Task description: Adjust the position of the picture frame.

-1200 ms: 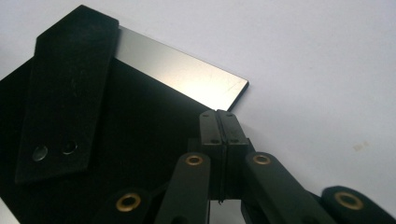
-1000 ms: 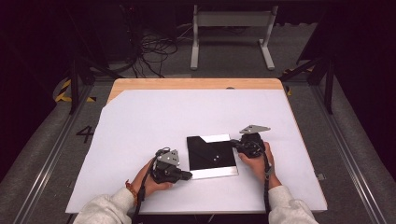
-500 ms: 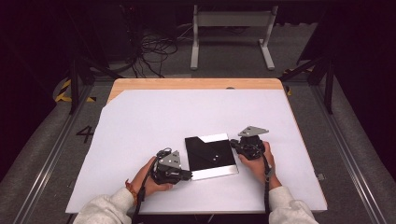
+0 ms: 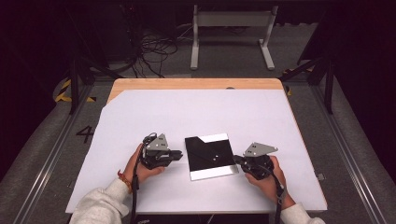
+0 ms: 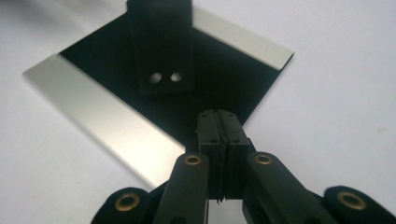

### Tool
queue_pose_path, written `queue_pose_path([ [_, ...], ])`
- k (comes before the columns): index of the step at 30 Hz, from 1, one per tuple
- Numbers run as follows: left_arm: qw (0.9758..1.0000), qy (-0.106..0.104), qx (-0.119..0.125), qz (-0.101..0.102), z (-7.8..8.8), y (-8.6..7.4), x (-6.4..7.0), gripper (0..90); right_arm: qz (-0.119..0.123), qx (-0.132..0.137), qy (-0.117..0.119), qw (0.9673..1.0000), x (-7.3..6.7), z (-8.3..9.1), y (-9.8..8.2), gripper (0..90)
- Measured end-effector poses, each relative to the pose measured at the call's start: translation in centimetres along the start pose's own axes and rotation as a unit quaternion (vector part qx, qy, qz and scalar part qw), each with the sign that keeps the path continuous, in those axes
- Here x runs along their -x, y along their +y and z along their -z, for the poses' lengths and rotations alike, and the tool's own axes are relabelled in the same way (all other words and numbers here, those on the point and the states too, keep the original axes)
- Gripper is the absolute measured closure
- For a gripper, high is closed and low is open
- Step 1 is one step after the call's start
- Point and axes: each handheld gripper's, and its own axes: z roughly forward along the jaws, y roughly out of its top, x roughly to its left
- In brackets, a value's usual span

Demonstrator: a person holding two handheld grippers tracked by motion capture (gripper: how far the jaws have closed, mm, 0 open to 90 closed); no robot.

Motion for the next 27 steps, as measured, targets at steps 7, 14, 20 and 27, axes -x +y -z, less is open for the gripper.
queue_pose_path([
  [7,0.9993,0.019,0.013,0.03,-0.2,0.9,-3.0,83.6,0.014,-0.017,0.017,0.9996,-1.7,0.6,-1.8,90.0],
  [14,0.9985,0.03,0.006,0.045,-2.6,2.1,-4.9,84.7,0.017,-0.024,0.019,0.9994,-2.4,0.9,-2.6,90.0],
  [20,0.9982,0.035,-0.02,0.045,-4.8,2.5,-5.5,83.9,0.02,-0.024,0.012,0.9994,-2.6,1.1,-2.9,89.8],
  [27,0.9971,0.051,-0.032,0.047,-6.3,2.9,-6.2,81.8,0.018,-0.016,0.008,0.9997,-2.7,1.1,-3.2,90.0],
])
